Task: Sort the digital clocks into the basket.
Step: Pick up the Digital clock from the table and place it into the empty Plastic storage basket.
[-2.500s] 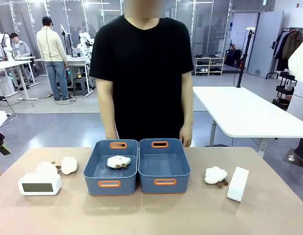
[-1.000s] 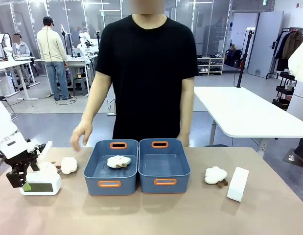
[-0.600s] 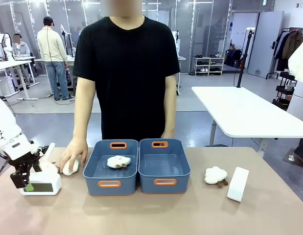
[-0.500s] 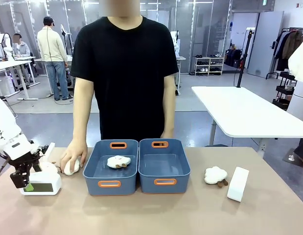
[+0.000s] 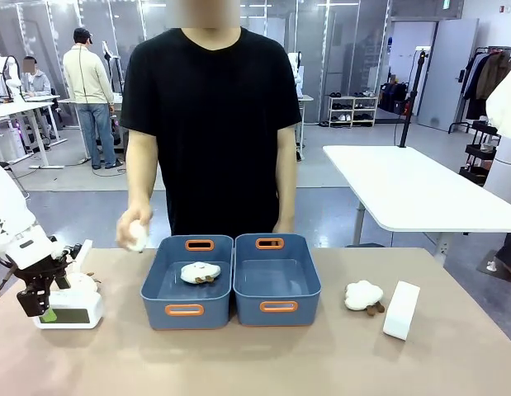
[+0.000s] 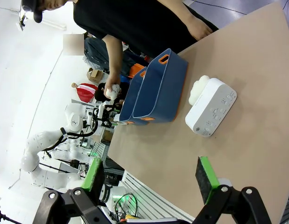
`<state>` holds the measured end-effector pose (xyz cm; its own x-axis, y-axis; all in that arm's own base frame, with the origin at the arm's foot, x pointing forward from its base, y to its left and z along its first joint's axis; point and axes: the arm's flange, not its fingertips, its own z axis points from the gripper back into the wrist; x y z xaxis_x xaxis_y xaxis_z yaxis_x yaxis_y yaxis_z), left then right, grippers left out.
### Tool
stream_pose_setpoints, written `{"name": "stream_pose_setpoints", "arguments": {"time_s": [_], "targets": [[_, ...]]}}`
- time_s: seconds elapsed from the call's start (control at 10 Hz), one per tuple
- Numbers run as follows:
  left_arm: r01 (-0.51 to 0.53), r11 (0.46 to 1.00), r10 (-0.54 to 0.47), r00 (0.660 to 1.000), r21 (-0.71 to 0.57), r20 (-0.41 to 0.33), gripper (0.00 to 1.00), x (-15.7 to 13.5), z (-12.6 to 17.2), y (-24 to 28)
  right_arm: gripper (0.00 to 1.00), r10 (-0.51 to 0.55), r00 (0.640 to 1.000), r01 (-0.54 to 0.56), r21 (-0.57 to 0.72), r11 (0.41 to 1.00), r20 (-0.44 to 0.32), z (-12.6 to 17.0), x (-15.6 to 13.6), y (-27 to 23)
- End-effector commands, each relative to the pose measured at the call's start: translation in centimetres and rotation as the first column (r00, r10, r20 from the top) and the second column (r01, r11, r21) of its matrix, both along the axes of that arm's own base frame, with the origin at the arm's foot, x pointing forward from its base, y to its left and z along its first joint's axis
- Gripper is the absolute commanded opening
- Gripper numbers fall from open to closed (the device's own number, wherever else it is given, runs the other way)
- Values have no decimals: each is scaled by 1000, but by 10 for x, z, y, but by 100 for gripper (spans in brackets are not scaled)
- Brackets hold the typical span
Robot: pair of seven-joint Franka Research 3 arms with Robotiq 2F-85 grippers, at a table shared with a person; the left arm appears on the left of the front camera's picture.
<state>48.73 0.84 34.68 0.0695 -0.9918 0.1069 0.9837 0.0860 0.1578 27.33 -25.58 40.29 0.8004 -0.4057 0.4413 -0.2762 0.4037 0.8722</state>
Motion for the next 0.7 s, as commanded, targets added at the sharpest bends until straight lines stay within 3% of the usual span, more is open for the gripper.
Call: {"name": "stream_pose_setpoints", "arguments": {"time_s": [0.0,0.3,0.6], "targets": [[-1,1000,1,1000,-2,4,100,-3,2,1,100,3,1000,-3,4,1000,7,1,-1,-1],[0,1000,0,1000,0,0,100,0,0,0,100,3,1000,-3,4,1000,7,1,-1,-1],[11,1000,-10,999,28,-50,100,0,-21,-11,100,3,1000,-3,4,1000,7,1,-1,-1]]}}
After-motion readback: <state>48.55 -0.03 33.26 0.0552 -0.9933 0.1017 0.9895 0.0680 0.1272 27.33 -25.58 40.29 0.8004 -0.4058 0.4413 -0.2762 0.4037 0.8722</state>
